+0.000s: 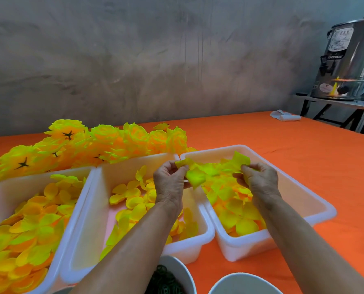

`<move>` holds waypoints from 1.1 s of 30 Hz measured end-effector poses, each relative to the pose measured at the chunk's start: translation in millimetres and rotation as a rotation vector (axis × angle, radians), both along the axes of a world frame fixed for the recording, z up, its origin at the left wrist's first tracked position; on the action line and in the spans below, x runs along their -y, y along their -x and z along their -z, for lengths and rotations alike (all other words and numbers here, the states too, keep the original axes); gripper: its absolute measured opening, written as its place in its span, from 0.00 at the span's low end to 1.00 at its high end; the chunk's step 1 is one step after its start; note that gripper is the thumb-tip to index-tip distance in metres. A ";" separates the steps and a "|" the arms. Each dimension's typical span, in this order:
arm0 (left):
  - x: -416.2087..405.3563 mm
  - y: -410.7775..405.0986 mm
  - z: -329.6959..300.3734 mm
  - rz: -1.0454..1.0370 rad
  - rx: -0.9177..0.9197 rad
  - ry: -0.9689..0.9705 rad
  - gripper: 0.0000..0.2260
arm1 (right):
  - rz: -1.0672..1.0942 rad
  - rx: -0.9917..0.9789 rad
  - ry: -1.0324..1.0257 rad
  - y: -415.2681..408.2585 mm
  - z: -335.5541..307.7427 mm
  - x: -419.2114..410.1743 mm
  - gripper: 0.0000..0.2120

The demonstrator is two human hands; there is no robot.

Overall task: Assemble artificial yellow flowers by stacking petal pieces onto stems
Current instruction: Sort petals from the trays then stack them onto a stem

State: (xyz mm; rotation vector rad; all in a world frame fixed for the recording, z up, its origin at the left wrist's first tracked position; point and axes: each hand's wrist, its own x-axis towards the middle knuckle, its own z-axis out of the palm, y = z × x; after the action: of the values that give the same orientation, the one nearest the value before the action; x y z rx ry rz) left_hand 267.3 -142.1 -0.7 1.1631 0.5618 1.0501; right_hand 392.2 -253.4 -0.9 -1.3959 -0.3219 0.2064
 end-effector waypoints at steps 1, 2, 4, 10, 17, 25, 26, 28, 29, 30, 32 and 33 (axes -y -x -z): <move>0.4 0.1 -0.3 0.005 0.004 0.003 0.07 | -0.015 -0.007 -0.005 0.6 0.2 0.0 0.10; 1.0 0.3 -0.2 0.013 0.001 -0.009 0.06 | -0.039 -0.019 -0.018 1.6 -0.1 0.3 0.10; 1.2 0.5 0.4 0.014 -0.010 -0.034 0.06 | -0.092 -0.051 -0.044 4.4 -1.9 1.4 0.10; -2.5 -1.0 -0.1 -0.002 0.032 0.029 0.05 | -0.060 -0.079 -0.092 6.0 -5.7 5.2 0.08; -5.2 -2.9 -1.5 0.093 0.134 0.143 0.05 | -0.074 0.069 0.069 4.7 0.4 1.7 0.09; -4.2 -4.8 -2.9 0.212 0.186 0.152 0.07 | -0.174 0.191 0.390 1.0 7.6 -0.6 0.24; -4.2 -4.3 -3.0 0.225 0.192 0.150 0.07 | -0.145 0.221 0.396 0.6 7.2 -0.4 0.23; -4.2 -3.6 -3.3 0.244 0.201 0.144 0.07 | -0.076 0.275 0.408 0.2 5.7 0.5 0.11; -4.0 -3.7 -3.4 0.250 0.205 0.143 0.07 | -0.050 0.283 0.411 0.9 4.4 1.6 0.07; -3.9 -3.6 -3.5 0.252 0.207 0.141 0.07 | -0.031 0.293 0.412 0.4 4.3 2.1 0.07; -3.4 -3.6 -3.4 0.257 0.207 0.138 0.07 | -0.002 0.295 0.432 0.3 4.7 2.0 0.11; -3.2 -3.6 -3.4 0.261 0.207 0.135 0.07 | 0.010 0.303 0.442 0.4 4.8 2.0 0.11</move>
State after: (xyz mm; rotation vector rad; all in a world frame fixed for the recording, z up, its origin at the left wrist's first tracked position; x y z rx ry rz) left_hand 270.9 -139.0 2.6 0.9655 0.3033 0.8805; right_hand 391.8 -255.5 -5.7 -1.8710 -0.5426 0.0561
